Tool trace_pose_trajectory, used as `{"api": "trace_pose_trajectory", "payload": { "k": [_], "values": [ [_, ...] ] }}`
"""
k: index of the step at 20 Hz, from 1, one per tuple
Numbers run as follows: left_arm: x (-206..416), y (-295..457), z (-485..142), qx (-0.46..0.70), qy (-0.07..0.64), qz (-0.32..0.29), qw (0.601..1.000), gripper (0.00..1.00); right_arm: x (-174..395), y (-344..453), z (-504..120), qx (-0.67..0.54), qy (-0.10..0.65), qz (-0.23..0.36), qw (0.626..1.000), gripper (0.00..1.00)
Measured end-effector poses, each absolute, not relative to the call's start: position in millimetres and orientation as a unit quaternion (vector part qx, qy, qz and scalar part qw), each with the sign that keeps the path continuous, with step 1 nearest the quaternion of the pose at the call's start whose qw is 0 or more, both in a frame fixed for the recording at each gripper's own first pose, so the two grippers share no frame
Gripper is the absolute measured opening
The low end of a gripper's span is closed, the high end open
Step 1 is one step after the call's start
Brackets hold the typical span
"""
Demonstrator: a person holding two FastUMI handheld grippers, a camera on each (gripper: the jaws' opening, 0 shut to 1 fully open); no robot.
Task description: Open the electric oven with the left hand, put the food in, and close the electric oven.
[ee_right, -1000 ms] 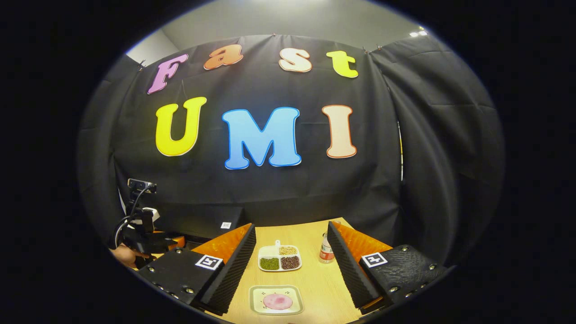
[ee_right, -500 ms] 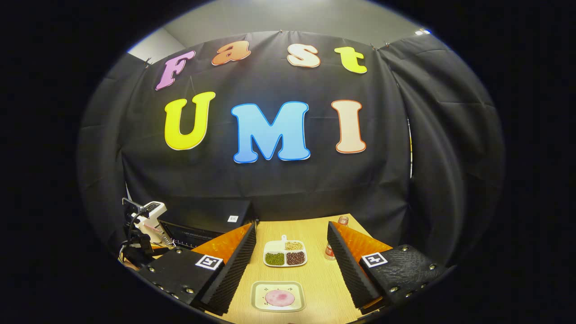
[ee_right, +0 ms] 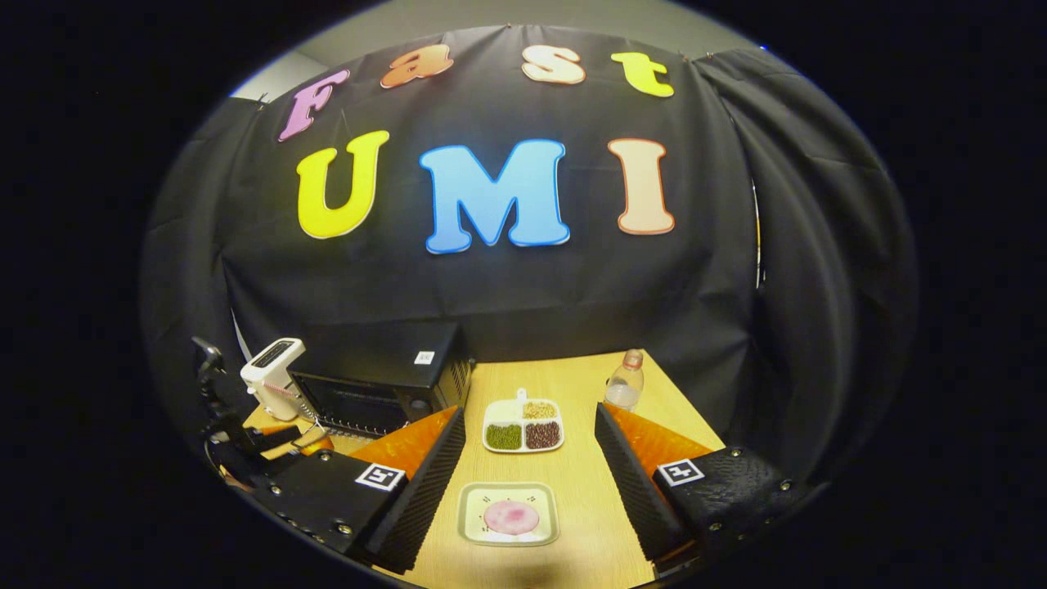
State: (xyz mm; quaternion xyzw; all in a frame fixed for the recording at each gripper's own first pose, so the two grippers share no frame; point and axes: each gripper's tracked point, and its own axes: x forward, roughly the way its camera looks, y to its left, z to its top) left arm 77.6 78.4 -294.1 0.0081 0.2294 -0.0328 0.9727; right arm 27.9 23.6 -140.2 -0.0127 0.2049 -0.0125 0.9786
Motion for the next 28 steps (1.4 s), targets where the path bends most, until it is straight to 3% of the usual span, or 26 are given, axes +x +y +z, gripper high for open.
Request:
{"api": "trace_pose_trajectory", "payload": {
  "k": [8,11,13,23,28],
  "values": [
    [67,72,-158,-0.01,0.099,-0.03,0.995,1.0,36,-4,-268,0.024,0.436,0.015,0.9,0.96],
    [52,81,-130,-0.007,0.076,-0.025,0.997,0.91,37,-13,-320,0.037,0.515,0.01,0.856,0.97],
    [47,91,-123,0.001,0.073,-0.016,0.997,0.97,40,-20,-344,0.039,0.551,0.005,0.834,0.97],
    [14,135,-142,0.02,0.108,0.037,0.993,1.0,49,-48,-425,-0.022,0.636,-0.031,0.771,0.97],
    [8,138,-152,0.018,0.12,0.047,0.992,1.0,53,-42,-430,-0.018,0.638,-0.016,0.77,0.94]
  ]
}}
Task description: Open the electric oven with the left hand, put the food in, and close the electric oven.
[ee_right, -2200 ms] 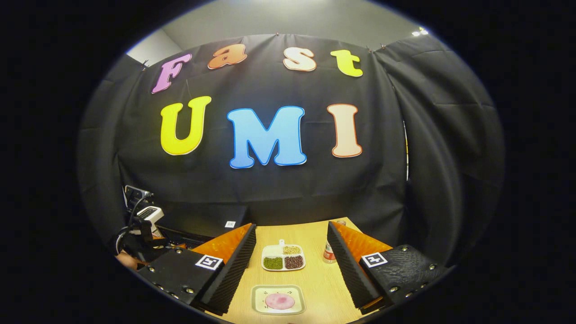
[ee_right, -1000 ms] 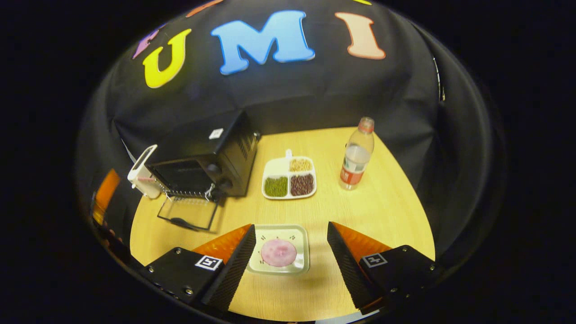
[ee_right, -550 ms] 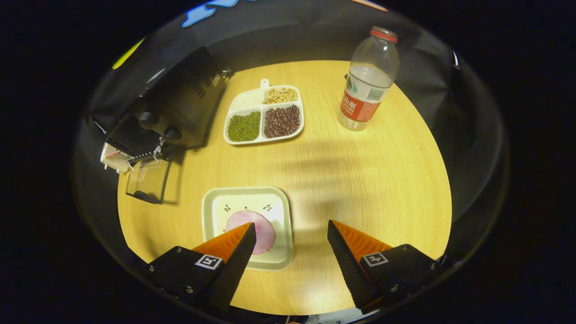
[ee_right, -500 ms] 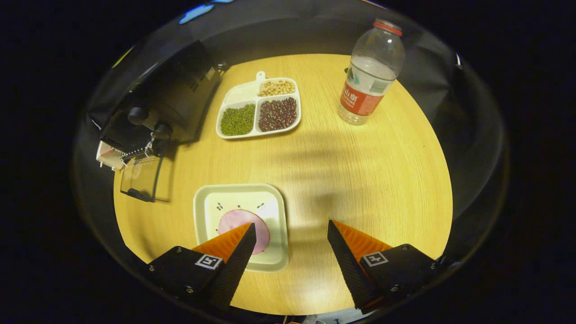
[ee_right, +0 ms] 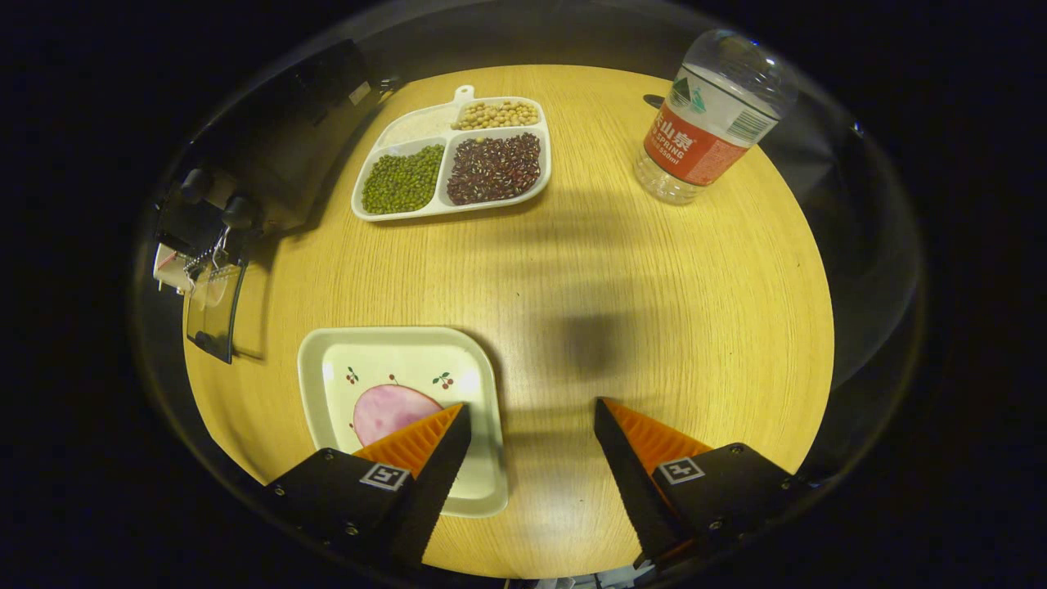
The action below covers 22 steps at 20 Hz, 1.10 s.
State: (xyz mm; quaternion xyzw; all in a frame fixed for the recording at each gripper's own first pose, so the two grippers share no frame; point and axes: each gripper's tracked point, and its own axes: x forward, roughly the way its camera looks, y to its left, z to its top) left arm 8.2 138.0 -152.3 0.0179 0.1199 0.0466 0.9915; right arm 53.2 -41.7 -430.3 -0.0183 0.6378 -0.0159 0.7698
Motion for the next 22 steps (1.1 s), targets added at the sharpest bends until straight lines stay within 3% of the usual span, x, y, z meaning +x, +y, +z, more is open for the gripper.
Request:
{"api": "trace_pose_trajectory", "payload": {
  "k": [1,4,5,6,7,8,11,13,18,22],
  "values": [
    [8,137,-154,0.016,0.121,0.047,0.991,1.0,55,-41,-428,-0.022,0.636,-0.006,0.772,0.9],
    [13,129,-153,0.011,0.12,0.042,0.992,0.97,52,-31,-424,0.007,0.643,-0.001,0.766,0.27],
    [13,127,-150,0.012,0.117,0.039,0.992,1.0,52,-30,-422,0.013,0.645,0.014,0.764,0.07],
    [13,124,-146,0.014,0.113,0.036,0.993,1.0,55,-31,-429,0.03,0.644,0.017,0.764,0.09],
    [13,122,-143,0.016,0.111,0.031,0.993,1.0,44,-27,-430,0.063,0.652,0.024,0.755,0.01],
    [13,120,-140,0.015,0.108,0.028,0.994,1.0,41,-24,-426,0.109,0.65,0.02,0.752,0.01],
    [9,122,-134,0.012,0.103,0.031,0.994,0.92,38,-19,-426,0.237,0.632,0.015,0.738,0.01],
    [6,124,-135,0.011,0.107,0.033,0.994,1.0,33,-17,-424,0.294,0.618,0.027,0.729,0.01],
    [5,121,-134,0.002,0.11,0.035,0.993,0.99,24,-6,-418,0.412,0.568,0.031,0.712,0.01],
    [8,116,-130,-0.004,0.108,0.032,0.994,0.97,19,0,-415,0.439,0.55,0.026,0.71,0.01]
  ]
}}
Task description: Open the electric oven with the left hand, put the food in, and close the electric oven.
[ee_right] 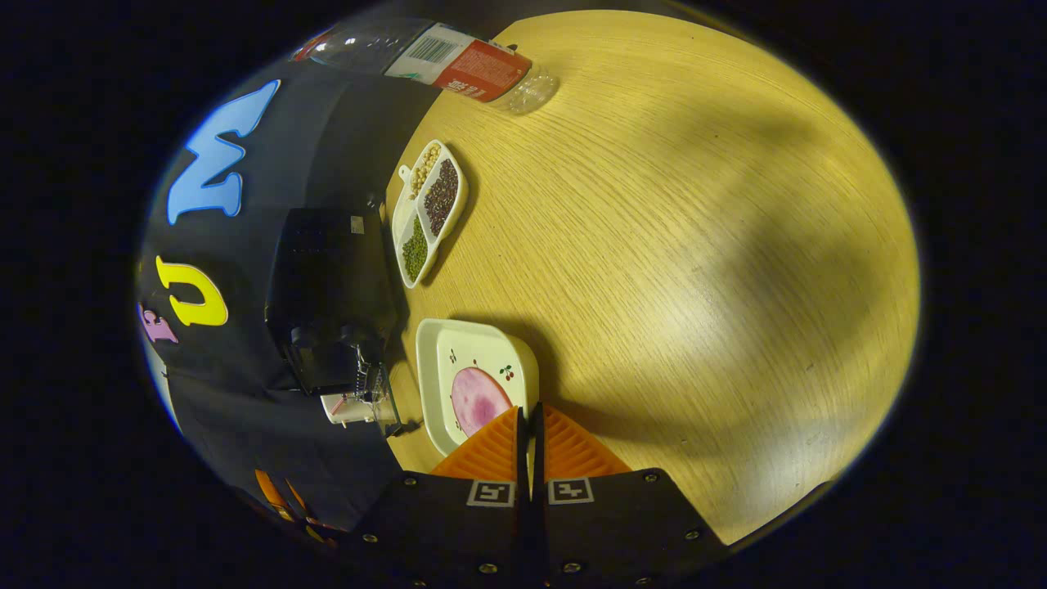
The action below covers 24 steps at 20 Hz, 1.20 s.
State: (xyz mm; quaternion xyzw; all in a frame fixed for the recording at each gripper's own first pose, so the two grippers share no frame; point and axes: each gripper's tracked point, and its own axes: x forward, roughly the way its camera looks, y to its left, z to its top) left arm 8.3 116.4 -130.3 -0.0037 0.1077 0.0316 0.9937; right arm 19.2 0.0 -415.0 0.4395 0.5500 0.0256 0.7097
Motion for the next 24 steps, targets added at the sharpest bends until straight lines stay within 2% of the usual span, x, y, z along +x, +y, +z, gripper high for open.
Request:
{"api": "trace_pose_trajectory", "payload": {
  "k": [3,4,5,7,9,10,13,15,16,17,19,24],
  "values": [
    [13,113,-123,-0.003,0.098,0.025,0.995,1.0,12,4,-396,0.447,0.535,0.031,0.716,0.01],
    [13,112,-119,-0.002,0.093,0.022,0.995,0.97,10,10,-387,0.449,0.527,0.035,0.721,0.01],
    [15,110,-116,-0.002,0.087,0.019,0.996,1.0,8,16,-378,0.45,0.519,0.039,0.725,0.01],
    [18,107,-115,0.001,0.082,0.01,0.997,0.97,3,37,-359,0.452,0.507,0.051,0.732,0.01],
    [22,105,-118,-0.001,0.082,-0.003,0.997,1.0,-3,64,-341,0.453,0.5,0.065,0.735,0.01],
    [23,106,-118,0.0,0.081,-0.008,0.997,0.96,-6,79,-334,0.454,0.498,0.07,0.736,0.01],
    [23,113,-116,0.006,0.077,-0.02,0.997,0.96,-4,125,-324,0.452,0.498,0.081,0.736,0.01],
    [20,124,-116,0.015,0.073,-0.022,0.997,1.0,4,150,-326,0.447,0.498,0.068,0.74,0.01],
    [18,131,-118,0.02,0.074,-0.021,0.997,0.97,9,163,-326,0.448,0.496,0.062,0.742,0.0],
    [17,138,-120,0.021,0.077,-0.021,0.997,1.0,15,176,-326,0.45,0.492,0.057,0.743,0.01],
    [14,153,-123,0.02,0.081,-0.017,0.996,1.0,29,200,-329,0.459,0.485,0.04,0.743,0.01],
    [2,199,-126,0.023,0.088,0.01,0.996,1.0,68,252,-343,0.51,0.465,-0.017,0.723,0.01]
  ]
}}
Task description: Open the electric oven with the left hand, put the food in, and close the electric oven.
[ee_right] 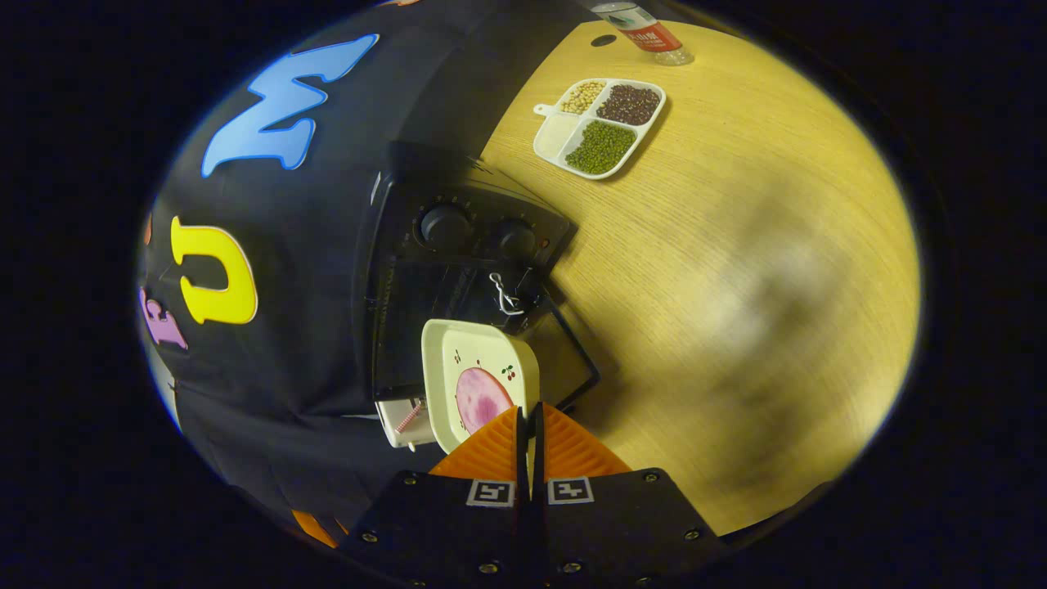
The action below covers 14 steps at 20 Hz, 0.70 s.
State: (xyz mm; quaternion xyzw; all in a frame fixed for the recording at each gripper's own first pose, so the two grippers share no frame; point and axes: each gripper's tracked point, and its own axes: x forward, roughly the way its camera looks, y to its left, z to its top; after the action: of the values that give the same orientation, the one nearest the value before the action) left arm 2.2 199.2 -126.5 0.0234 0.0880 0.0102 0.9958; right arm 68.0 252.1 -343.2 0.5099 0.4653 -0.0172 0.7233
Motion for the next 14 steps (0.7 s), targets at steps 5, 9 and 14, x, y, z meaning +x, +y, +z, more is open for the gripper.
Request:
{"api": "trace_pose_trajectory", "payload": {
  "k": [5,9,14],
  "values": [
    [-18,241,-139,0.021,0.111,0.047,0.992,0.98,116,285,-353,0.596,0.402,-0.091,0.689,0.01],
    [-35,267,-151,0.03,0.13,0.073,0.988,1.0,153,293,-365,0.636,0.34,-0.148,0.677,0.01],
    [-49,290,-161,0.028,0.149,0.097,0.984,0.92,195,317,-375,0.656,0.304,-0.191,0.664,0.01]
  ]
}}
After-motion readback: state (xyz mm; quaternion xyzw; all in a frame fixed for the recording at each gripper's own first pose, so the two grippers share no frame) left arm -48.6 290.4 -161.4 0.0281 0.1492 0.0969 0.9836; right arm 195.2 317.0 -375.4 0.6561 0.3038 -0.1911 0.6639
